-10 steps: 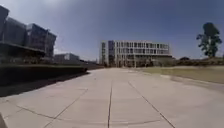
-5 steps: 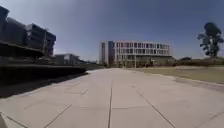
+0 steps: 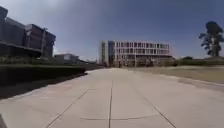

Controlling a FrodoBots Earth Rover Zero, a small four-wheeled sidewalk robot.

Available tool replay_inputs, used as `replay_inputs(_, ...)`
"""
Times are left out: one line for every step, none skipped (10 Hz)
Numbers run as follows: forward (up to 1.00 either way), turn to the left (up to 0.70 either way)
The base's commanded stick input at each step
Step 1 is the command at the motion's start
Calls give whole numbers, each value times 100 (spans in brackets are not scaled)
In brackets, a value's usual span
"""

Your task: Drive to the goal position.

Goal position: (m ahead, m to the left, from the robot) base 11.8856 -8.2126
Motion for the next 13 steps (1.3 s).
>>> replay_inputs(70, 0)
replay_inputs(70, 0)
replay_inputs(70, 0)
replay_inputs(70, 0)
replay_inputs(70, 0)
replay_inputs(70, 0)
replay_inputs(70, 0)
replay_inputs(70, 0)
replay_inputs(70, 0)
replay_inputs(70, 0)
replay_inputs(70, 0)
replay_inputs(70, 0)
replay_inputs(70, 0)
